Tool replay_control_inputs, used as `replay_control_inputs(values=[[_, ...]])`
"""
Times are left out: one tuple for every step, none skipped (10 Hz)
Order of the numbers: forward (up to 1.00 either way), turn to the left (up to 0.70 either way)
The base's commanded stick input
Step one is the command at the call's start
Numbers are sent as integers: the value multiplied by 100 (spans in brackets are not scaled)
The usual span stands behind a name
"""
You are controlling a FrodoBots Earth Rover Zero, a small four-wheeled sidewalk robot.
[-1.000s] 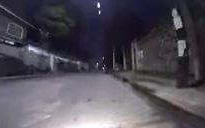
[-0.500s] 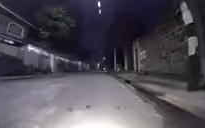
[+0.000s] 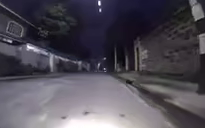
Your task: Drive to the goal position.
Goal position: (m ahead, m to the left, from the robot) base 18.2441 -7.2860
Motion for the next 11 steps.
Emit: replay_control_inputs(values=[[50, 0], [50, 0], [50, 0], [50, 0], [50, 0], [50, 0], [50, 0], [50, 0], [50, 0], [50, 0], [50, 0]])
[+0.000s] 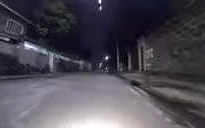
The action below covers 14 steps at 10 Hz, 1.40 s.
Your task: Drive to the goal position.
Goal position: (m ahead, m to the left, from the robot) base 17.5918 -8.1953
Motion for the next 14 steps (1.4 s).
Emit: replay_control_inputs(values=[[50, 0], [50, 0], [50, 0], [50, 0], [50, 0], [50, 0], [50, 0], [50, 0], [50, 0], [50, 0], [50, 0], [50, 0], [50, 0], [50, 0]])
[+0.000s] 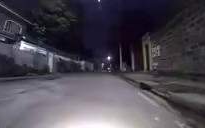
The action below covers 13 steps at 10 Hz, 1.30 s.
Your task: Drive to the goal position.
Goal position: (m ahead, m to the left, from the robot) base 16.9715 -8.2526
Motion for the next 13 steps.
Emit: replay_control_inputs(values=[[50, 0], [50, 0], [50, 0], [50, 0], [50, 0], [50, 0], [50, 0], [50, 0], [50, 0], [50, 0], [50, 0], [50, 0], [50, 0]])
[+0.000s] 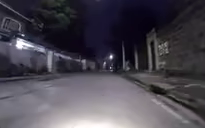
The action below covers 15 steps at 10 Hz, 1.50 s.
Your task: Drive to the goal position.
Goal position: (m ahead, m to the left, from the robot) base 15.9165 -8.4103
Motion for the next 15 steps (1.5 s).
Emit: replay_control_inputs(values=[[50, 0], [50, 0], [50, 0], [50, 0], [50, 0], [50, -2], [50, -20], [50, -50], [50, -50], [50, -39], [50, -11], [50, -1], [50, 0], [50, 0], [50, 0]])
